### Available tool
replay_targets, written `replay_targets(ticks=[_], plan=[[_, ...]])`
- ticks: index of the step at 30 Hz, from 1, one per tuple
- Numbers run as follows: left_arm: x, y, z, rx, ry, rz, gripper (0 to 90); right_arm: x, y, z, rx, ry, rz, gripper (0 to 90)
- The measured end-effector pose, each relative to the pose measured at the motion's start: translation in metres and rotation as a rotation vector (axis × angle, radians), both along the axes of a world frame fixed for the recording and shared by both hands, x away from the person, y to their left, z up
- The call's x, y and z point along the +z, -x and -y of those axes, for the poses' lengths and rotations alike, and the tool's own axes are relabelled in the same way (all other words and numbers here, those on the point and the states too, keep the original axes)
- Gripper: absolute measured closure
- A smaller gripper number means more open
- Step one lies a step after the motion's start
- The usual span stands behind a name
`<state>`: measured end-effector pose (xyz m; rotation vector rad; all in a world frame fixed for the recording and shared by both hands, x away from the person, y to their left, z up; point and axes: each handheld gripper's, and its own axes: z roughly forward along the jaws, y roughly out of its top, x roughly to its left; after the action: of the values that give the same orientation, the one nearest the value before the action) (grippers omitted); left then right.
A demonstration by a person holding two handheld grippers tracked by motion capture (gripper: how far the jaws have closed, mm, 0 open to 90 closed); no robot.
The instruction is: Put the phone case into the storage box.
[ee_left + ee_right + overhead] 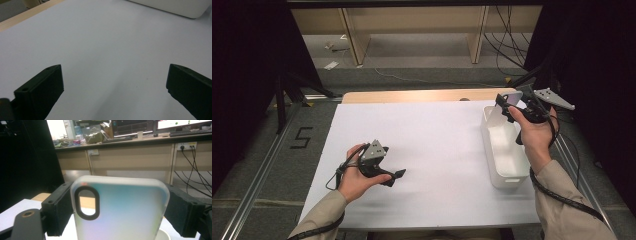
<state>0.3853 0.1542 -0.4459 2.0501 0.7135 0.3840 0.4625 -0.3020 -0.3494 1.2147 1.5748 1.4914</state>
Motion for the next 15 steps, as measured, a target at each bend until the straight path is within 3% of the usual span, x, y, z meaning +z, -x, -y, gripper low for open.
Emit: replay_targets(ticks=[15], plan=[[0.0000,-0.0001,-0.0002,0.001,-0.001,0.000,0.6,-0.0016,-0.0013,0.0023,-0.012,0.012,-0.006,18.0]])
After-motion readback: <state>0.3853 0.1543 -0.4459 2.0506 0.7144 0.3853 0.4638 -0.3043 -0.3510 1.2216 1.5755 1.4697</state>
